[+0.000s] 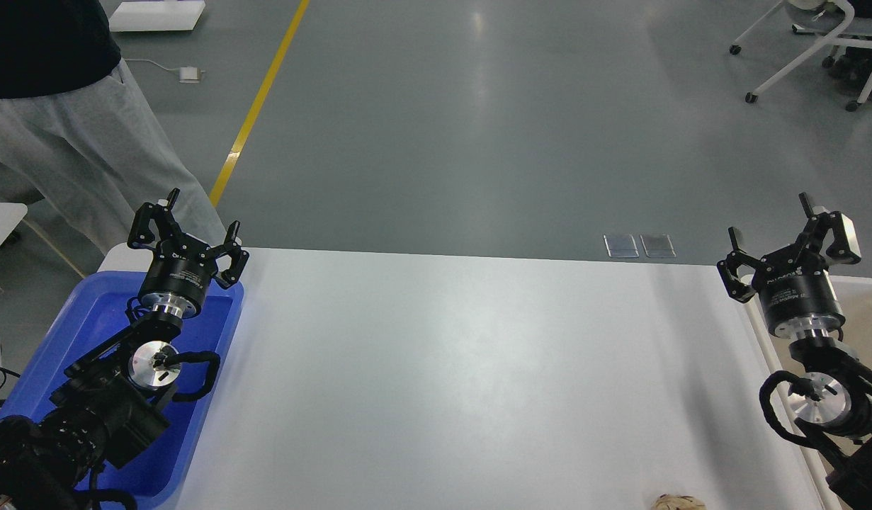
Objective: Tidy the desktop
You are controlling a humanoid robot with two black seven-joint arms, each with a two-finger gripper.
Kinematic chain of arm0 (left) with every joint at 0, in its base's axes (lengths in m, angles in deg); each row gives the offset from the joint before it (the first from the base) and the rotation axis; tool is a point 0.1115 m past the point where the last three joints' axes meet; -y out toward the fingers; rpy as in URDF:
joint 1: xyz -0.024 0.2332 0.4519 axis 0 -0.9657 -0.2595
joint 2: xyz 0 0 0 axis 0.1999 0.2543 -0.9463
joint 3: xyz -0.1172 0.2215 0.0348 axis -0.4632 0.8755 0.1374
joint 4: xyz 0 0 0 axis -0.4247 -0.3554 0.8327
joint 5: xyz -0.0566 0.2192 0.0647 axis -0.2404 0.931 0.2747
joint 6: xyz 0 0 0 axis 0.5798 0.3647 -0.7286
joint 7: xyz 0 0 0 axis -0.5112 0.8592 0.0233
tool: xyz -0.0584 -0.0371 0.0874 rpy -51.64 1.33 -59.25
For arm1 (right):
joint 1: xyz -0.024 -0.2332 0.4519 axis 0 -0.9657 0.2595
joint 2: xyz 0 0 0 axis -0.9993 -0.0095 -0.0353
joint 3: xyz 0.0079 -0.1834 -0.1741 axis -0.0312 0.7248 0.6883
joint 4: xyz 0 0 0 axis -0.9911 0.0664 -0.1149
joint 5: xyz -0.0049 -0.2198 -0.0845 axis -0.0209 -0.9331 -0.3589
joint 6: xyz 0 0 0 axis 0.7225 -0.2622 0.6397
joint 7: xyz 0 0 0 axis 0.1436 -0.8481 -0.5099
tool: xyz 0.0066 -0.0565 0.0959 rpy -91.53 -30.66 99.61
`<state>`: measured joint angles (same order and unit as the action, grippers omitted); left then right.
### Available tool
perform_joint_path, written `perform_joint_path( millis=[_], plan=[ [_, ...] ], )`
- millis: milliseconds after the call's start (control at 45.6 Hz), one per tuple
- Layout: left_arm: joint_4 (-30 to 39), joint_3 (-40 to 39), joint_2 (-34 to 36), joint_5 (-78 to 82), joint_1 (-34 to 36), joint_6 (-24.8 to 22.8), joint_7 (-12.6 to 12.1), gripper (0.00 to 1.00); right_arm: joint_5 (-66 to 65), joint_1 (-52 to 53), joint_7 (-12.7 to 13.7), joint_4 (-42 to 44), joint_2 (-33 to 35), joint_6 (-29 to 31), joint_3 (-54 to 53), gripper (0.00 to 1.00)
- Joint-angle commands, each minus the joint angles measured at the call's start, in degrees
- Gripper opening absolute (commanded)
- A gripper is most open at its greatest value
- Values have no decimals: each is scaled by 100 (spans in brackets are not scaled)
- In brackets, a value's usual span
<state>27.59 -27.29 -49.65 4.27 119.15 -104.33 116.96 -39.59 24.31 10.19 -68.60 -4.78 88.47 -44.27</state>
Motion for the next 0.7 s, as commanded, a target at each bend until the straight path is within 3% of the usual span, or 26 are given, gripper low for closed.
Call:
perform_joint_path(
  millis=[0, 680],
  plan=[
    [0, -9, 0, 5, 1, -1, 9, 100, 6, 5, -7, -13, -19, -15, 14, 100],
    [0, -9, 0, 5, 1, -1, 0, 100, -3, 32, -33, 5, 87, 310, -171, 100]
  ],
)
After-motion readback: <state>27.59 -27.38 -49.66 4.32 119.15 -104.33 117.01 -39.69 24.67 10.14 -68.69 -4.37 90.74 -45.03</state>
